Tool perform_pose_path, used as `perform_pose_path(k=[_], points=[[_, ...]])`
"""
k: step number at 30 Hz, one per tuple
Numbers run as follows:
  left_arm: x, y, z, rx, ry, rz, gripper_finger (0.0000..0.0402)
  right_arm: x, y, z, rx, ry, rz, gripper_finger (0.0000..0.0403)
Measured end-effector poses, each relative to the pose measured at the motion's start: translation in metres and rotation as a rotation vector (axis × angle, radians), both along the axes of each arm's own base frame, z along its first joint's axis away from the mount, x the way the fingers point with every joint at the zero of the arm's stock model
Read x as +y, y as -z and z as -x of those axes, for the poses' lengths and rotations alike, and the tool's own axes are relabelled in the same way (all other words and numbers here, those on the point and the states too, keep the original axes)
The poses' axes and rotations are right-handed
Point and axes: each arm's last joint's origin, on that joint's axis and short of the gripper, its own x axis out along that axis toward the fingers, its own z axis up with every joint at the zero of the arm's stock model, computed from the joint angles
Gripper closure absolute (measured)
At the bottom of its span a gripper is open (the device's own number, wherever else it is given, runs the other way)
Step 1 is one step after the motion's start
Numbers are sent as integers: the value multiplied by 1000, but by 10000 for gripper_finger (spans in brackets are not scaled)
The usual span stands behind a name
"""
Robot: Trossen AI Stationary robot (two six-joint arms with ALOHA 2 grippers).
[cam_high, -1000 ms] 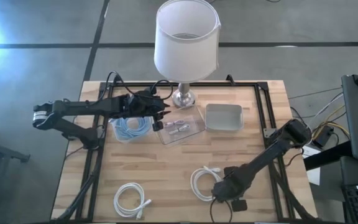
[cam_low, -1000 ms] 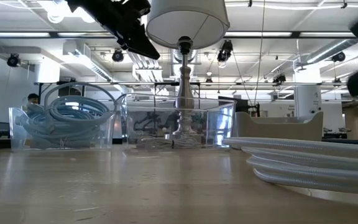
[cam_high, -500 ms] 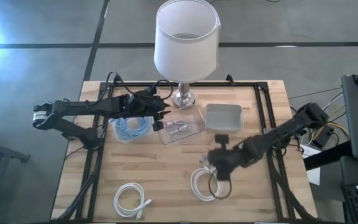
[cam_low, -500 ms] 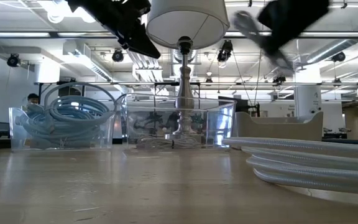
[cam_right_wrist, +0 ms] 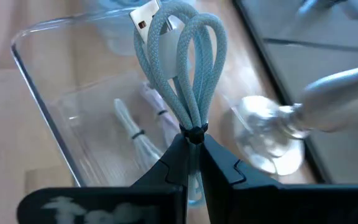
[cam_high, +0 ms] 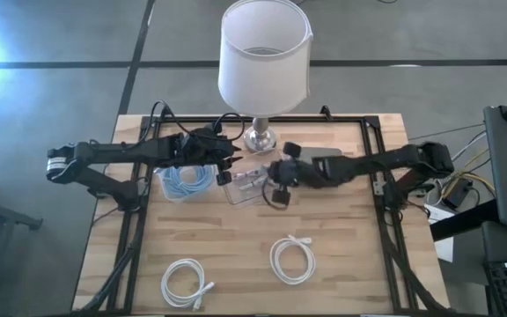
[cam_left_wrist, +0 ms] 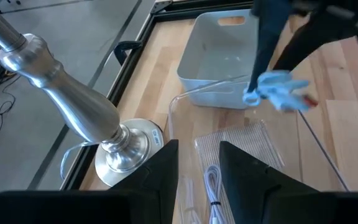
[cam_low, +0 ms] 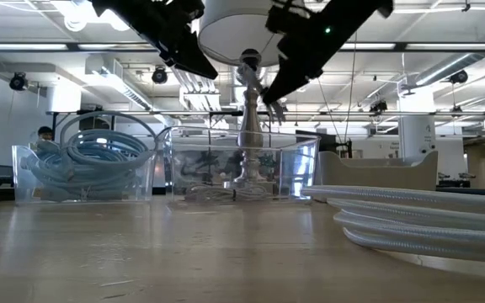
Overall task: Pick & Place USB Port
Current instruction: Put the blue usb cable into the transparent bin, then put the right white hdmi cable into the gray bin
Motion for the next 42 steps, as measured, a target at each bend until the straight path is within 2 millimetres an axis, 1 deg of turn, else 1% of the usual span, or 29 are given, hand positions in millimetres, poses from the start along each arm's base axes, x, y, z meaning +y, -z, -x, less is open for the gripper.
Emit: perform_pose_path(k=[2,4,7,14,18,22,27,31,34,37,42], points=[[0,0,0,2,0,1,282,-13,6,-6,18,-35,-68,384],[0,1,0,6,0,1,282,-22,18,-13,48,-72,-146,383],[0,1,0,8,0,2,282,-32,33,-20,116,-93,-208,383],[0,14,2,43,-1,10,282,-47,49,-29,335,-101,-287,383],[-1,22,4,57,-7,22,282,-53,57,-38,407,-89,-307,383],[-1,22,4,50,-18,40,282,-58,66,-48,470,-94,-310,375],[-1,22,4,51,-19,41,282,-58,68,-57,554,-145,-292,342],[-1,23,4,48,-24,51,282,-58,67,-62,551,-170,-276,318],[-1,23,4,47,-25,52,282,-59,65,-62,548,-172,-274,304],[-1,23,4,46,-26,53,282,-57,57,-59,539,-164,-277,293],[-1,23,4,47,-27,53,282,-47,31,-54,467,-157,-276,278]])
